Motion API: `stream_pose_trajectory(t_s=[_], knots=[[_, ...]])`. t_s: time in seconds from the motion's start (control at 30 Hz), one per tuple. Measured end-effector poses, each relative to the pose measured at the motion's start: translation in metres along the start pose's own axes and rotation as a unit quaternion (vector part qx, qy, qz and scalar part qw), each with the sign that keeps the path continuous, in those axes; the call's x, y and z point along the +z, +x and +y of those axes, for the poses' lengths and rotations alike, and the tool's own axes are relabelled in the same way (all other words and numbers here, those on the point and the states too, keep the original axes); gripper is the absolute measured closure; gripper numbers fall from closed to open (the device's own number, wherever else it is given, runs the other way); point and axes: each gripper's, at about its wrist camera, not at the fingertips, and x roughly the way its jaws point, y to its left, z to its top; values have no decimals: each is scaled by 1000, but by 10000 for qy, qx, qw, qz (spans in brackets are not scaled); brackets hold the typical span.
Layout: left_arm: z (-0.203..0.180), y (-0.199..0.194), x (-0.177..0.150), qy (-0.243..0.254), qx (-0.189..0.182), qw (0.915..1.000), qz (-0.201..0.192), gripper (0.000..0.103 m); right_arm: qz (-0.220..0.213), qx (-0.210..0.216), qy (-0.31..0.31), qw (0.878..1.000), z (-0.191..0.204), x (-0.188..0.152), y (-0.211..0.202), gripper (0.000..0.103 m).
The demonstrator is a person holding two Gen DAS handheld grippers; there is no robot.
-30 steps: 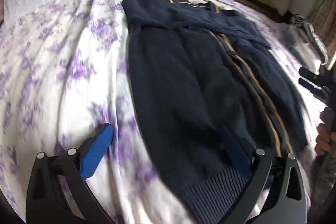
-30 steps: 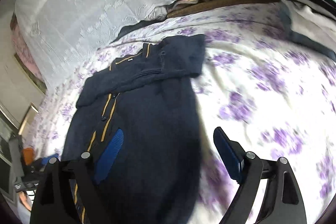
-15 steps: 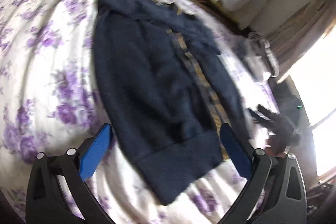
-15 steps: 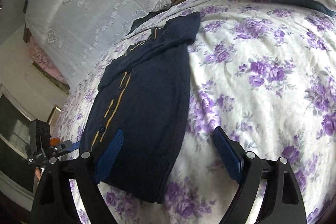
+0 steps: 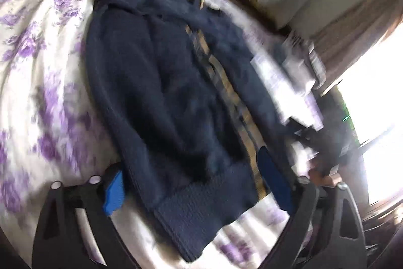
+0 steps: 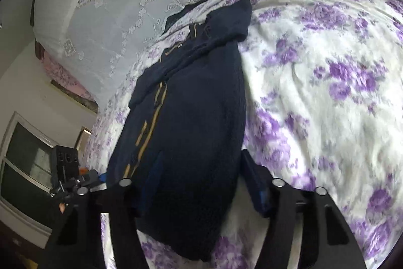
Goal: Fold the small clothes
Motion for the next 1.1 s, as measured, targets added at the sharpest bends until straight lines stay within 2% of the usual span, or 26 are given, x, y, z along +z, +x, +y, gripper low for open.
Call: stream_pose_trajectory(t_s=[0.1,0.23,0.3,0.33,0.37,0.43,0.47,0.5,0.53,0.57,0.67,0.77,0.83,0.9,1.0,1.1], knots=[[-7,1,-6,177,325,9993,12,28,48,7,-203,9998,7,-6,-1,45],[8,-3,-3,-156,235,9996,-15,48,201,-18,-373,9991,13,-9,4,45],[8,-2,-2,-168,260,9995,-33,52,202,7,-395,9990,14,-10,4,46],[7,-2,-2,-130,298,9995,-35,53,205,-35,-414,9989,15,-10,4,50],[5,-1,-3,-63,379,9993,-30,53,200,-83,-424,9989,14,-11,4,55],[1,2,-2,8,476,9989,-3,53,233,-127,-425,9987,14,-13,6,80],[0,4,-2,24,483,9988,14,51,264,-137,-439,9986,15,-14,7,82],[0,4,-2,41,436,9990,54,45,276,-166,-472,9984,15,-15,7,82],[-2,6,-3,70,356,9993,100,34,354,-174,-546,9977,18,-18,9,82],[-5,7,-5,132,287,9994,140,31,428,-183,-611,9970,20,-21,11,82],[-15,6,-12,407,601,9973,111,32,398,-238,-725,9963,23,-27,9,82],[-6,3,-9,233,605,9979,40,61,358,-226,-685,9968,22,-27,9,84],[5,-1,-6,-23,418,9991,-16,79,232,-240,-746,9967,24,-26,5,87],[6,-6,-5,-33,549,9984,-157,98,36,-198,-788,9967,27,-25,-4,90],[2,-12,-1,39,533,9983,-230,98,-229,92,-689,9973,31,-17,-19,92],[-5,-14,12,151,590,9979,-231,98,-107,174,-665,9976,38,-3,-17,93]])
